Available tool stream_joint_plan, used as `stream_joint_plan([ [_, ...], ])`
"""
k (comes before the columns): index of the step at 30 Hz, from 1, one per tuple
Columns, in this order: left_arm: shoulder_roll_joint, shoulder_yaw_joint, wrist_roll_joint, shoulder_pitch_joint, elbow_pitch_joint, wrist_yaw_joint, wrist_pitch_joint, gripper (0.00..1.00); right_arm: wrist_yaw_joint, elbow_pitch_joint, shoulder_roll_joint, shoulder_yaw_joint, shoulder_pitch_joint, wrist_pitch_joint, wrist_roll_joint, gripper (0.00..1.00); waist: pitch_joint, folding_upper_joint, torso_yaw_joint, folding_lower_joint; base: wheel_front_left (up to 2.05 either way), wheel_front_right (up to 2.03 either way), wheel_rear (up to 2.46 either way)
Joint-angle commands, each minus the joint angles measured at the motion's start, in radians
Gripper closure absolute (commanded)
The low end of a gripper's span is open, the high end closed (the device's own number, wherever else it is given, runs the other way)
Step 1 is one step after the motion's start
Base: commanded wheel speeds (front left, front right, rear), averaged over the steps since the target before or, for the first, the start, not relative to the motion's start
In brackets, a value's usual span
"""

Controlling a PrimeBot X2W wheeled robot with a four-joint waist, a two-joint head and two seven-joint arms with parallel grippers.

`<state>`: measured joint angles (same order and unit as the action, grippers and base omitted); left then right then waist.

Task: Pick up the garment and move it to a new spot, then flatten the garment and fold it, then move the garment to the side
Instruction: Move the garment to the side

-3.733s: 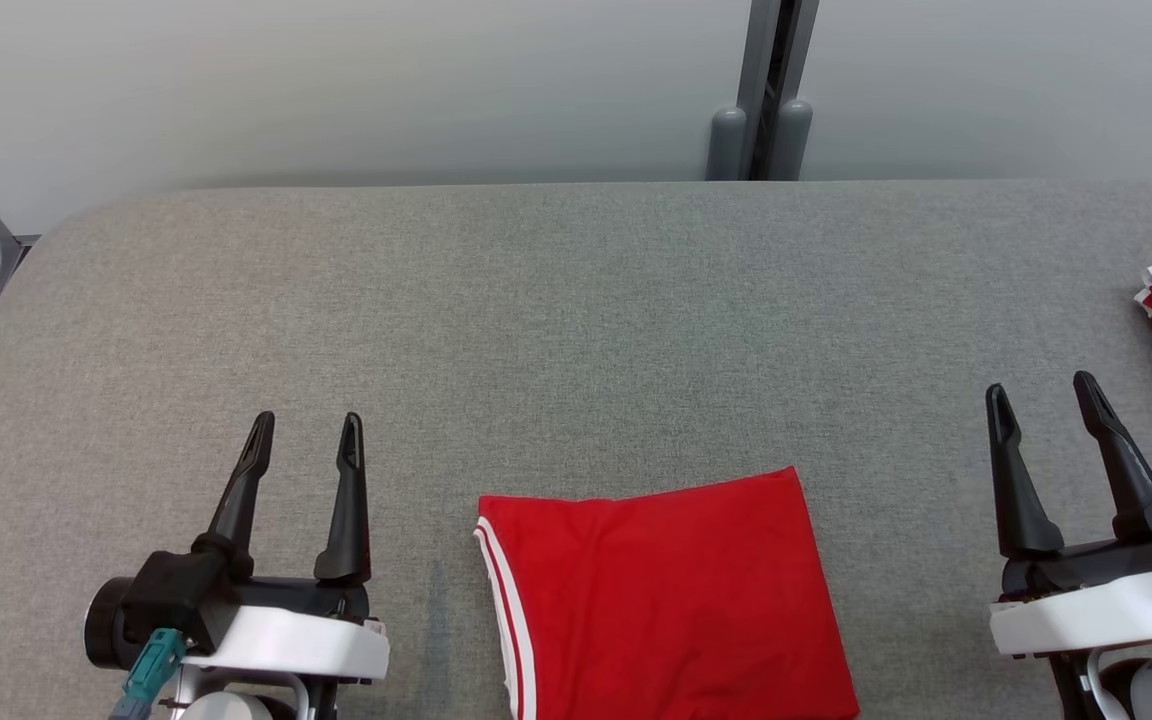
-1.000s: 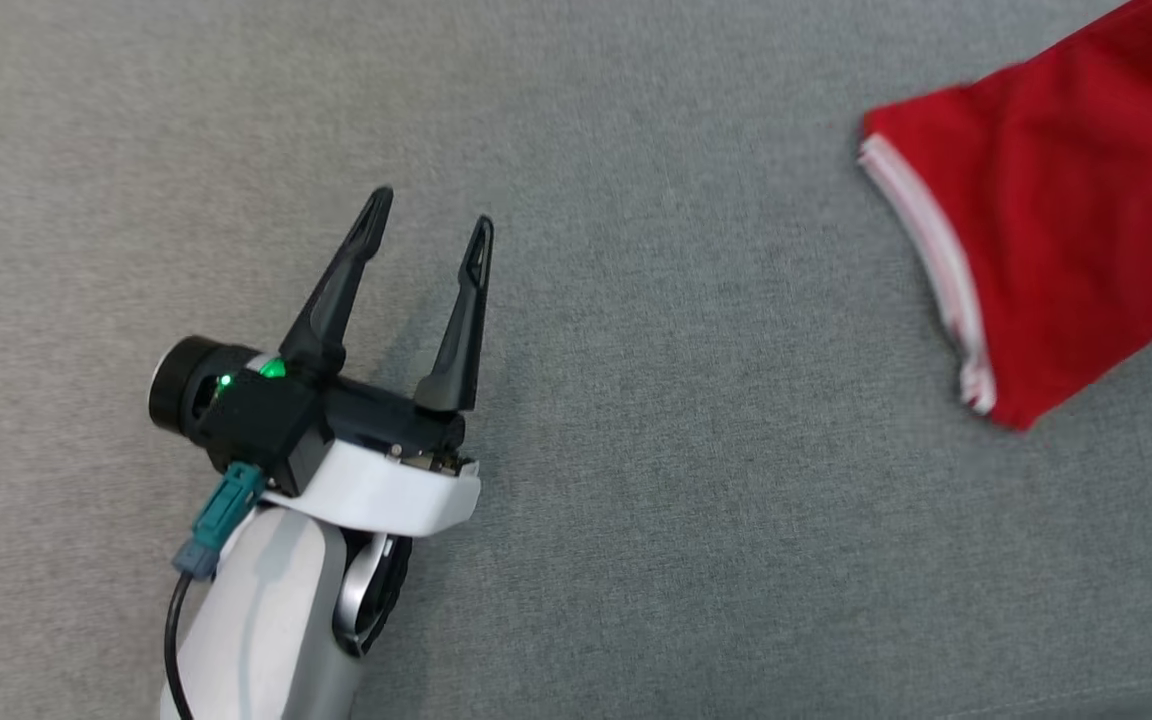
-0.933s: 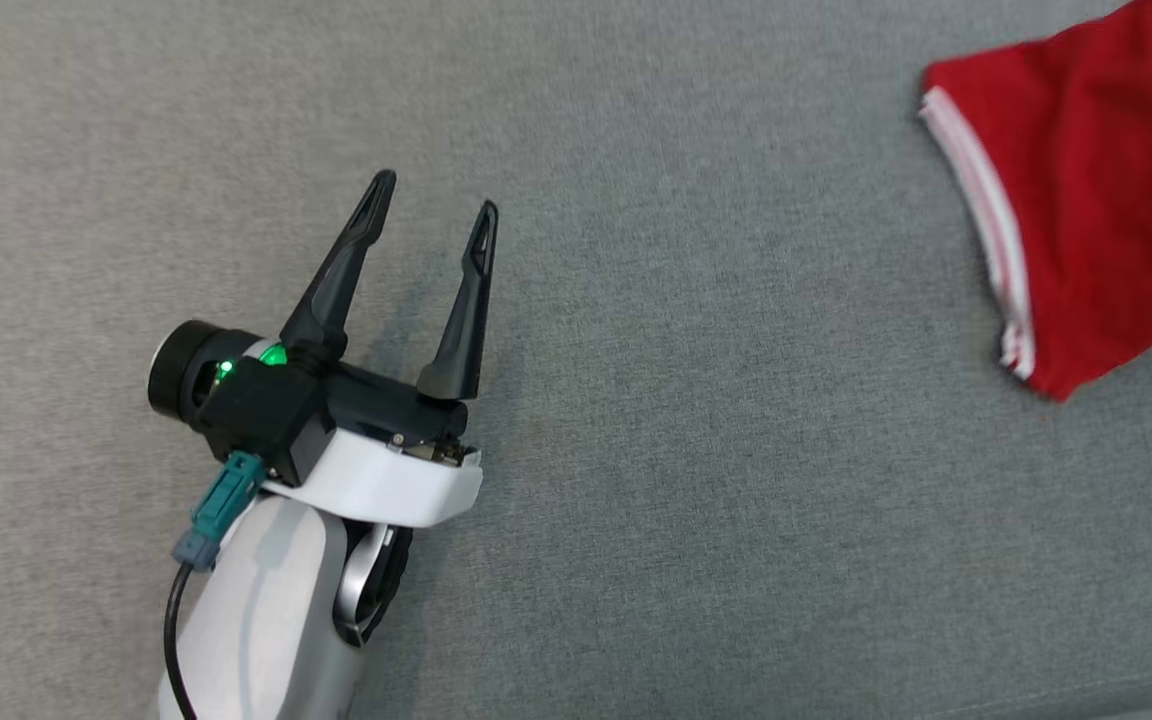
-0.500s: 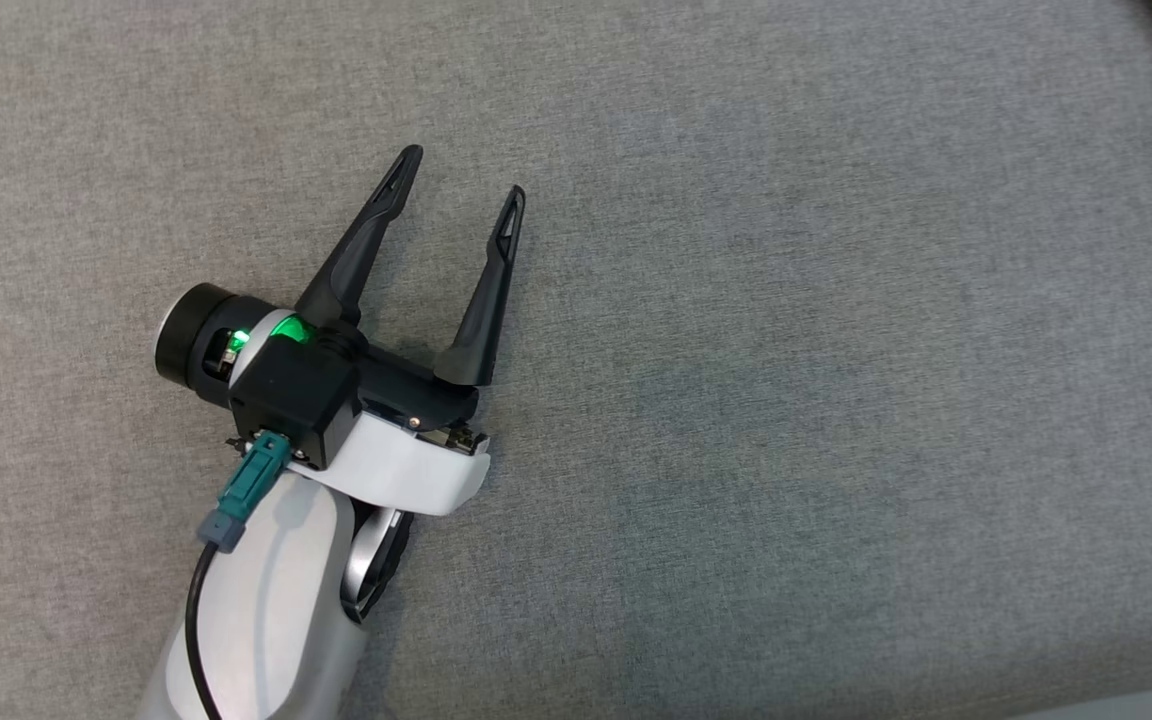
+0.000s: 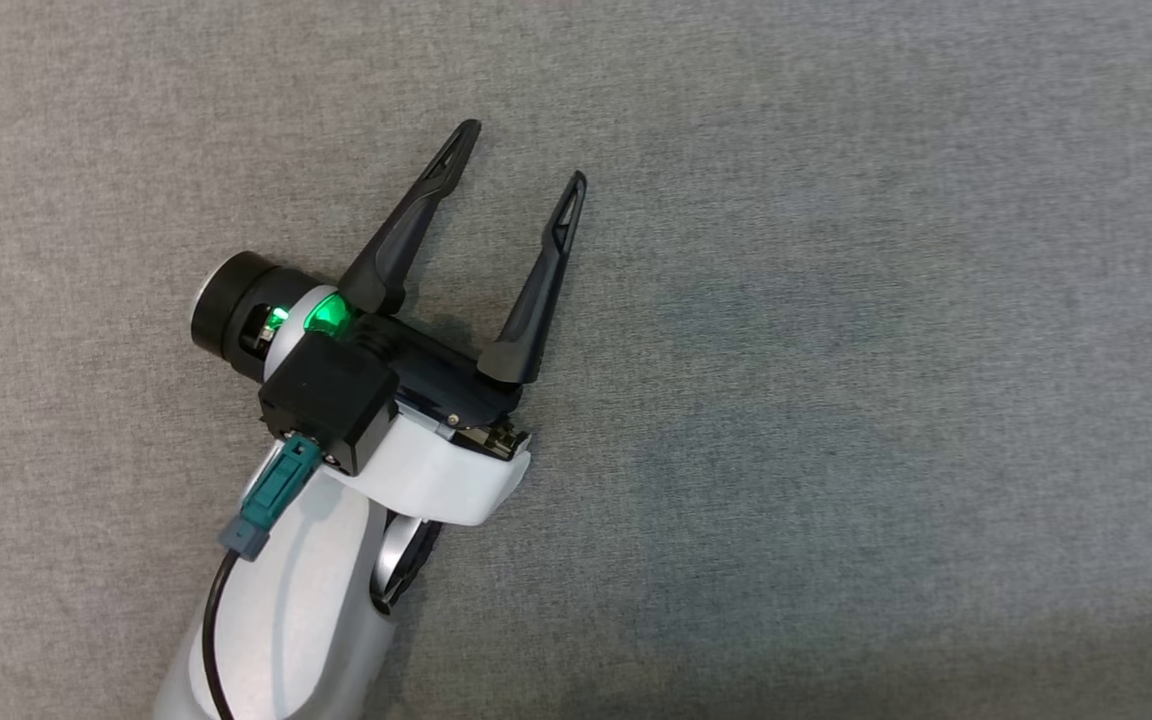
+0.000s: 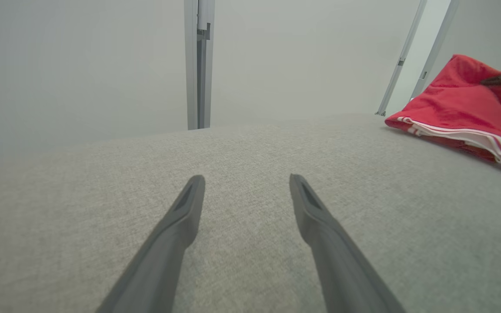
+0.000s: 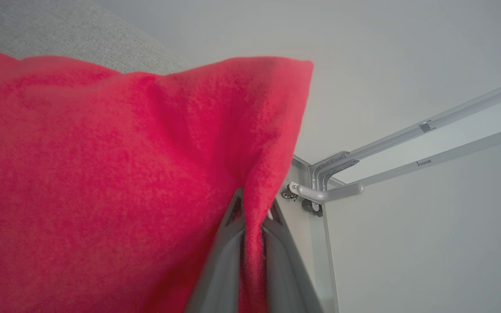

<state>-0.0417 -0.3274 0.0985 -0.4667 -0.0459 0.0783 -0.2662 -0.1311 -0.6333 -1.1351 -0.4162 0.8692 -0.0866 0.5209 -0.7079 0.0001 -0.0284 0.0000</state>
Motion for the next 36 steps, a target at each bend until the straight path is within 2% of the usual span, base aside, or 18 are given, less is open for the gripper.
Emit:
stream_joint_plan([
  [1,-0.018,0.007,-0.001,0.006,-0.036,-0.001,0.006,0.00,0.001,-0.029,0.012,0.002,0.020,-0.009,0.001,1.00,-0.013,-0.0001,0.013,0.0000,0.00,0.00,0.00],
  [3,-0.021,0.012,0.022,0.009,-0.037,-0.009,0.007,0.00,0.001,-0.064,0.021,0.001,0.034,-0.015,0.001,1.00,-0.020,-0.0001,0.022,0.0000,0.00,0.00,0.00],
  [4,-0.022,0.014,0.031,0.010,-0.036,-0.013,0.008,0.00,0.001,-0.081,0.024,-0.001,0.042,-0.022,-0.007,0.67,-0.023,-0.0001,0.025,0.0000,0.00,0.00,0.00],
  [5,-0.022,0.015,0.036,0.008,-0.035,-0.014,0.008,0.00,0.001,-0.105,0.027,0.006,0.055,-0.028,-0.014,0.14,-0.026,-0.0001,0.029,0.0000,0.00,0.00,0.00],
  [6,-0.023,0.015,0.038,0.008,-0.035,-0.014,0.008,0.00,0.001,-0.134,0.043,0.012,0.062,-0.017,-0.004,0.00,-0.027,-0.0001,0.032,0.0000,0.00,0.00,0.00],
  [12,-0.022,0.021,0.028,0.025,-0.039,-0.015,0.008,0.00,0.001,-0.221,0.116,-0.002,0.107,-0.001,-0.009,0.00,-0.001,-0.0001,0.035,0.0000,0.00,0.00,0.00],
  [19,-0.013,0.026,0.049,0.030,-0.023,-0.025,0.004,0.00,0.001,-0.227,0.173,-0.031,0.146,-0.028,-0.001,0.00,0.083,-0.0001,0.034,0.0000,0.00,0.00,0.00],
  [23,-0.011,0.038,0.059,0.051,-0.022,-0.035,0.003,0.00,0.001,-0.189,0.219,-0.058,0.160,-0.068,0.019,0.00,0.167,-0.0001,0.034,0.0000,0.00,0.00,0.00],
  [26,-0.012,0.059,0.065,0.083,-0.020,-0.046,0.003,0.00,0.001,-0.158,0.284,-0.049,0.150,-0.095,0.092,0.00,0.239,-0.0001,0.030,0.0000,0.00,0.00,0.00],
  [33,-0.012,0.119,0.102,0.167,-0.011,-0.070,0.004,0.00,0.001,-0.018,0.396,-0.091,0.047,-0.149,0.184,0.00,0.393,-0.0001,0.040,0.0000,0.00,0.00,0.00],
  [36,-0.011,0.147,0.117,0.206,-0.004,-0.084,0.003,0.00,0.001,0.028,0.474,-0.046,-0.015,-0.169,0.247,0.00,0.447,-0.0001,0.041,0.0000,0.00,0.00,0.00],
])
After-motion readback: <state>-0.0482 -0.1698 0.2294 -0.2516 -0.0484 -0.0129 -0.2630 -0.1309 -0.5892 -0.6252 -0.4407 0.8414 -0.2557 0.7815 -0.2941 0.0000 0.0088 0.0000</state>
